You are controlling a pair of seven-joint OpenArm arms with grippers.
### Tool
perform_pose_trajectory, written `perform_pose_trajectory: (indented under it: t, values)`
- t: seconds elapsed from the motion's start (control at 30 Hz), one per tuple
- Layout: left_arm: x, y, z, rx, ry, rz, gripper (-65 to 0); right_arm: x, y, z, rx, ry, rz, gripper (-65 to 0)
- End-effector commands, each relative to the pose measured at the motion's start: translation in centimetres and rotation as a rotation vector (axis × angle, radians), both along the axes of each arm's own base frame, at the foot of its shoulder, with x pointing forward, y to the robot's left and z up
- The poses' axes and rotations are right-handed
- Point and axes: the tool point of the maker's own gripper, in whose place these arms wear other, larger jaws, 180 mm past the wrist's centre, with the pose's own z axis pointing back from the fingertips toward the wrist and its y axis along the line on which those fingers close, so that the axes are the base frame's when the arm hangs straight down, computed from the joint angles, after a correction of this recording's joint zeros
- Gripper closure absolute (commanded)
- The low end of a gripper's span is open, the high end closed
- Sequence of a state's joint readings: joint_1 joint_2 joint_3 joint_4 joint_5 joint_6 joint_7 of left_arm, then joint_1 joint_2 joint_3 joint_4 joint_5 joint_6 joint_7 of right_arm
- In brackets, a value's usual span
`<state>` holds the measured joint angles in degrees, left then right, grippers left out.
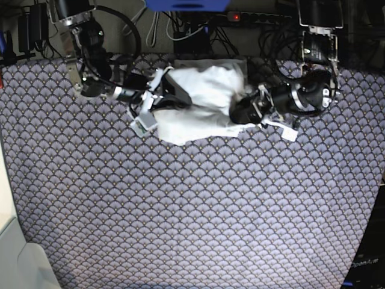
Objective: Fold the T-shirt properly
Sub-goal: 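Move the left gripper to the bundle's edge opposite the right gripper, then grasp opposite edges of the white bundle with both grippers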
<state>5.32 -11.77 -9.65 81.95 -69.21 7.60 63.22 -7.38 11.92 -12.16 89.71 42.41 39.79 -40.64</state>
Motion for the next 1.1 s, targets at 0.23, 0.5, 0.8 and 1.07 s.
perform_pose_trajectory:
  t: [0.23,0.5,0.8,1.07]
  values:
    - [1.0,-1.0,0.4,0.019,-0.022,-0.021,-19.5,0.2,-1.3,-1.6,-0.013,0.044,-0.021,0.0]
    - [0.6,-0.8,-0.6,0.017,0.013,-0.015,-19.5,-0.7,-1.9,-1.5,0.037,0.03,-0.073,0.0]
    - [0.3,-1.1,-0.9,0.004,0.027,-0.017,-19.5,0.7,0.0,5.3,0.06,-0.176,0.002,0.0]
    - [0.1,-1.0,-1.0,0.004,0.034,-0.02,-19.5,4.5,0.6,5.3,0.009,-0.184,0.028,0.0]
